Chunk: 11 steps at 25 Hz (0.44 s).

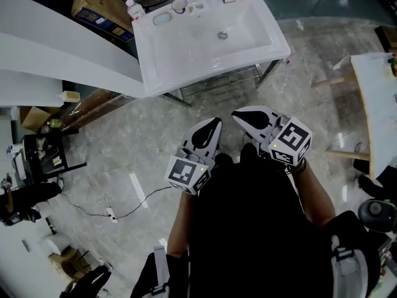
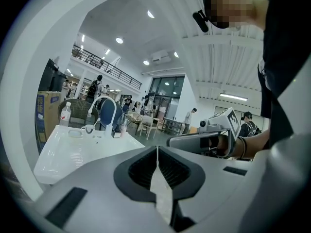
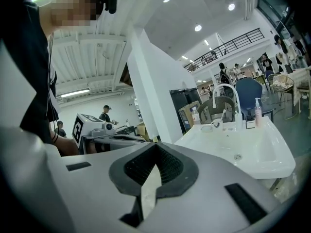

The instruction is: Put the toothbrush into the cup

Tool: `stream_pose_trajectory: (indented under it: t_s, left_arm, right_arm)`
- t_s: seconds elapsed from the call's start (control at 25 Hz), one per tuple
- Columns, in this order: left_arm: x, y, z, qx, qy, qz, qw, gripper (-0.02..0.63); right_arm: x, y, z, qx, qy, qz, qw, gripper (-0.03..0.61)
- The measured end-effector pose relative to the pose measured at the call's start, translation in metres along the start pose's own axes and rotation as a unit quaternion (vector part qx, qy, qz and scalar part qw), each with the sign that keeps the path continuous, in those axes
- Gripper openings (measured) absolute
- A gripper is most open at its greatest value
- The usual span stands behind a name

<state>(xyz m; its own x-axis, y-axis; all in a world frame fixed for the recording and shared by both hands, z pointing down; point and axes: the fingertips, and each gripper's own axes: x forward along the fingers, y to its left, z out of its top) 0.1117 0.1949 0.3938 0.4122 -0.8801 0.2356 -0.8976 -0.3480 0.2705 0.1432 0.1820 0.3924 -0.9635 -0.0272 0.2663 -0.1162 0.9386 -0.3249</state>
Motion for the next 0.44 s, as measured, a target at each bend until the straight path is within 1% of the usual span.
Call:
stream_pose_trajectory:
  t_s: [0.16,0.44]
  left_arm:
    - [-0.0019,-0.0024,-0.002,0.0,0.002,0.005,1.0,0.017]
    - [-0.0033,-0.0065,-0.0004,-0.002,-0.008,-0.009,0.9999,0.018]
  right_arm:
    - [-0.0018,0.0001,0.0036,-0.005,-0.006,0.001,1.0,0.012]
    - [0.0025,0.0036,0.0049,-0.008,-0.003,0.004,1.0,0.012]
